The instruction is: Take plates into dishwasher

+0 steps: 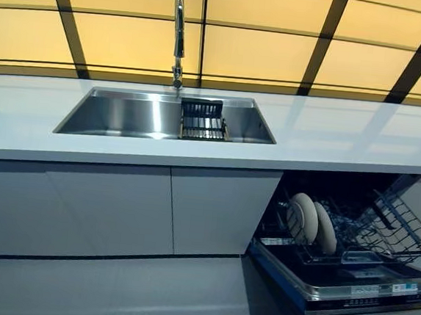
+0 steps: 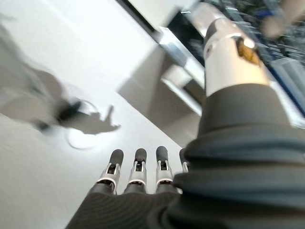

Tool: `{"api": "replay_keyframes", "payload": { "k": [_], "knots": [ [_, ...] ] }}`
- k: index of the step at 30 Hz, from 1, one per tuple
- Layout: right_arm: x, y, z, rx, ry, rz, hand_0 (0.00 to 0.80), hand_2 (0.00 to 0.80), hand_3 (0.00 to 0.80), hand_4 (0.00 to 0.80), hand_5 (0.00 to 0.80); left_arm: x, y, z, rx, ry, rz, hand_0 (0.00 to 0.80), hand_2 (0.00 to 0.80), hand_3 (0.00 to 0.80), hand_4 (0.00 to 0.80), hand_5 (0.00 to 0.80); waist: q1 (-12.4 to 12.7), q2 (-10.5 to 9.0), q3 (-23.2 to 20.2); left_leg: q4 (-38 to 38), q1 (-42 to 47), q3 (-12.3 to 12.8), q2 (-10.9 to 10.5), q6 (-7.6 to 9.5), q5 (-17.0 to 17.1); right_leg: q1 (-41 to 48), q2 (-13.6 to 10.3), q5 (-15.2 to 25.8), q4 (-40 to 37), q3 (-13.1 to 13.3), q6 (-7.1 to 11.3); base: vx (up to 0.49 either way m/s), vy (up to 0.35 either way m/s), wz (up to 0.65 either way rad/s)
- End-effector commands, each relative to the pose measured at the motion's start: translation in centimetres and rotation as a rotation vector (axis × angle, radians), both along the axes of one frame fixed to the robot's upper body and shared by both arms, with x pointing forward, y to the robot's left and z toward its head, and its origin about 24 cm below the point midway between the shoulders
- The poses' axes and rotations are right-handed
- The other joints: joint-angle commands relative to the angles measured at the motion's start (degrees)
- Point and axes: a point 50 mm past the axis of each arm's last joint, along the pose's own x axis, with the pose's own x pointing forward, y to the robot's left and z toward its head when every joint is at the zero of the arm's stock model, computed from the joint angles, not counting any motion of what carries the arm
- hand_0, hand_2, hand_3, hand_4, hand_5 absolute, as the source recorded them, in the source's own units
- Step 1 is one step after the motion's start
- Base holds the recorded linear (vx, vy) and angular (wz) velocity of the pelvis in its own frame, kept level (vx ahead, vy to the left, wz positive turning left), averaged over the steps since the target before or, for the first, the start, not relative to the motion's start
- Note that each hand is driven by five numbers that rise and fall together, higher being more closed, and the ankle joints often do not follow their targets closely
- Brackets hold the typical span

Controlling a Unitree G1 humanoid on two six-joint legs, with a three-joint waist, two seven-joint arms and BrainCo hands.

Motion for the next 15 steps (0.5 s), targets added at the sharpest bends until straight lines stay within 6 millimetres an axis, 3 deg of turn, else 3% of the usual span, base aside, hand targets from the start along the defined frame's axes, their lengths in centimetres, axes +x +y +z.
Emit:
{"api": "replay_keyframes", "payload": {
  "k": [1, 2, 7, 15],
  "knots": [
    [1.5, -0.5, 0.6, -0.004, -0.11, -0.101, 0.0, 0.0, 0.0, 0.0, 0.0, 0.9, 0.6, 0.4, -0.001, -0.068, 0.135, 0.0, 0.0, 0.0, 0.0, 0.0, 0.38, -2.66, 0.04, 2.42, -0.19, -1.66, 0.83, 1.58, -2.64, 2.14, 3.9, 5.45, -6.02, -0.87, 0.45, -0.064, -0.183, 0.17],
    [1.4, -0.3, 0.4, 0.009, -0.129, -0.127, 0.0, 0.0, 0.0, 0.0, 0.0, 0.6, 0.2, 0.2, -0.018, -0.072, 0.151, 0.0, 0.0, 0.0, 0.0, 0.0, 0.48, -2.53, -0.01, 1.64, -0.31, -2.06, 1.1, 1.12, -1.8, 2.64, 4.77, 4.96, -6.6, -0.22, 0.1, -0.066, -0.17, 0.29],
    [1.2, -0.2, 0.3, 0.014, -0.181, -0.235, 0.0, 0.0, 0.0, 0.0, 0.0, 0.4, -1.9, -0.7, -0.097, -0.101, 0.197, 0.0, 0.0, 0.0, 0.0, 0.0, 1.21, -1.51, 0.0, -2.41, -0.9, -3.3, 1.63, -0.38, 1.47, 4.74, 6.59, 3.48, -8.48, -2.95, -1.19, -0.069, -0.14, 0.06],
    [1.3, -0.1, 0.1, 0.024, -0.229, -0.349, 0.0, 0.0, 0.0, 0.0, 0.0, 0.4, -3.1, -1.1, -0.113, -0.095, 0.136, 0.0, 0.0, 0.0, 0.0, 0.0, 1.85, 0.35, -0.12, -4.58, -1.72, -3.75, 1.52, -1.5, 3.66, 6.47, 6.71, 1.46, -8.14, -6.69, -2.04, -0.024, -0.05, 0.08]
  ]
}}
